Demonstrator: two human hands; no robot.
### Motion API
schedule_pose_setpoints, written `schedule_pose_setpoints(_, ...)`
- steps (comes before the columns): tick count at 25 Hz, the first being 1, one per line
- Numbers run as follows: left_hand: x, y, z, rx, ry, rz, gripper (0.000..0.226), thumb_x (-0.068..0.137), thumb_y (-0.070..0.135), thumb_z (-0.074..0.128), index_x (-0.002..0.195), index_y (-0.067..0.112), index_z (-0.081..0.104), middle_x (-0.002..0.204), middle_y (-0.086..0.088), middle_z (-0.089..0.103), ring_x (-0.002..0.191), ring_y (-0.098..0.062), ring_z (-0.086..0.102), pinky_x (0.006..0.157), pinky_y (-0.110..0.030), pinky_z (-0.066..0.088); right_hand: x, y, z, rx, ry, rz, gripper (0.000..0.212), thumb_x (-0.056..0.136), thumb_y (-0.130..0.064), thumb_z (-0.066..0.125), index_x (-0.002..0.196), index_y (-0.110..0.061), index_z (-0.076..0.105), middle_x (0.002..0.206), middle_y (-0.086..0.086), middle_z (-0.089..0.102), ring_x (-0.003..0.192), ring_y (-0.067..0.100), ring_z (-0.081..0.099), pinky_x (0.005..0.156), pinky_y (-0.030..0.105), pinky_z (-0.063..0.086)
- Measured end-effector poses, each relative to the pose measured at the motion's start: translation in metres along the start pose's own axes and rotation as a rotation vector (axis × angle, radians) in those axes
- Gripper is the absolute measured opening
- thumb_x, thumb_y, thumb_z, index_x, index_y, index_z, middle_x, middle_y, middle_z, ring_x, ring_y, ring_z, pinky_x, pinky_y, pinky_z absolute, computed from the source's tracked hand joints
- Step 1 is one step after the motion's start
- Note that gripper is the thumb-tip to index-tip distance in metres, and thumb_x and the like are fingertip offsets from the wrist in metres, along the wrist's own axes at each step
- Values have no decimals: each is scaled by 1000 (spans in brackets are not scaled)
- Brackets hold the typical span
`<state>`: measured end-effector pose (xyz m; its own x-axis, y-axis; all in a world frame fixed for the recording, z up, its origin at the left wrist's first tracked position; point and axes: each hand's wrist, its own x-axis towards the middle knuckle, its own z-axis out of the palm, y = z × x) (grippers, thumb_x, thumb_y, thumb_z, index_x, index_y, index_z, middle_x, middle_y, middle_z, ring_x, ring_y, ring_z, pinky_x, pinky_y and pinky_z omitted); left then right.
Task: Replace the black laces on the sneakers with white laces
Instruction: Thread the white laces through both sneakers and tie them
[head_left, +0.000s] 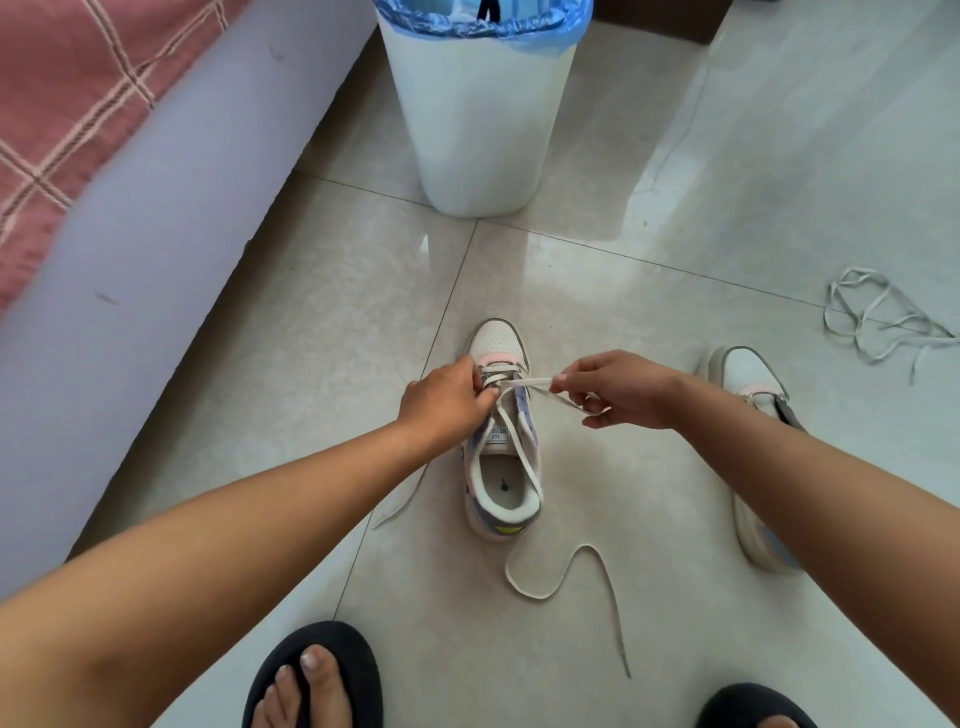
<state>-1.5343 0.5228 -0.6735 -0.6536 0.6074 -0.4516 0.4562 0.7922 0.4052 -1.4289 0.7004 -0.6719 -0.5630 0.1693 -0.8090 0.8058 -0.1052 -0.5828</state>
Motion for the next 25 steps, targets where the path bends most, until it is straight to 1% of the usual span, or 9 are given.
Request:
schedule_pose_setpoints(3, 3, 5, 1, -81, -3, -85, 23, 88, 38, 55, 97, 18, 49, 96, -1, 61, 91, -24, 57, 72, -32, 40, 0, 1, 1, -87, -30, 11, 13, 93, -15, 56, 85, -11, 65, 70, 1, 55, 63, 13, 49, 68, 28, 46)
schedule_pose_setpoints(5, 5, 8, 0, -111, -15, -127, 22, 86, 34, 56, 98, 17, 49, 97, -2, 62, 92, -24, 58, 71, -32, 41, 1, 5, -2, 29, -37, 9, 16, 94, -12, 54, 82, -10, 65, 79, 0, 62, 76, 12, 53, 74, 29, 45)
schedule_pose_setpoints(7, 4, 11, 0, -84, -15, -120, 21, 87, 31, 53, 101, 15, 50, 101, -3, 61, 94, -25, 57, 72, -32, 40, 1, 9, -8, 258, -6, 4, 17, 95, -10, 52, 84, -9, 65, 81, -2, 66, 82, 11, 52, 76, 30, 44)
schedule_pose_setpoints(10, 0, 13, 2, 17, 8, -51, 19, 90, 27, 48, 105, 14, 50, 106, -5, 61, 97, -26, 56, 76, -33, 38, -1, 14, -18, 521, -2, 11, 21, 96, -10, 47, 86, -10, 65, 77, -5, 65, 78, 10, 50, 76, 30, 45)
schedule_pose_setpoints(15, -1, 13, 5, 50, 30, -21, 18, 93, 27, 44, 104, 14, 51, 108, -5, 60, 99, -26, 55, 79, -34, 37, -4, 18, -10, 586, -69, -27, 20, 98, -13, 43, 90, -15, 62, 72, -4, 55, 72, 10, 49, 77, 31, 43)
schedule_pose_setpoints(17, -1, 12, 6, 55, 24, -20, 19, 93, 27, 44, 104, 14, 51, 107, -5, 60, 98, -26, 54, 78, -34, 37, -5, 12, -10, 667, -68, -46, 21, 97, -21, 45, 83, -19, 60, 67, -7, 57, 76, 10, 51, 83, 35, 42)
schedule_pose_setpoints(19, 0, 11, 6, 57, 25, -19, 20, 94, 28, 44, 106, 14, 51, 109, -5, 60, 100, -27, 55, 79, -34, 37, -4, 5, -14, 772, -20, -57, 31, 94, -33, 48, 66, -21, 55, 70, -6, 59, 80, 13, 53, 90, 39, 41)
schedule_pose_setpoints(22, -2, 9, 8, 226, 56, 85, 23, 98, 32, 42, 110, 14, 49, 110, -6, 62, 102, -27, 58, 84, -36, 37, -2, 2, -12, 863, 61, -58, 45, 94, -38, 48, 53, -21, 50, 69, -4, 55, 79, 15, 51, 85, 36, 43)
schedule_pose_setpoints(25, -7, 9, 11, 396, 50, 178, 35, 99, 45, 36, 114, 14, 46, 105, -5, 66, 99, -26, 61, 86, -37, 34, -1, 2, -8, 915, 92, -50, 43, 95, -41, 46, 56, -21, 44, 60, -4, 49, 71, 15, 49, 80, 34, 42)
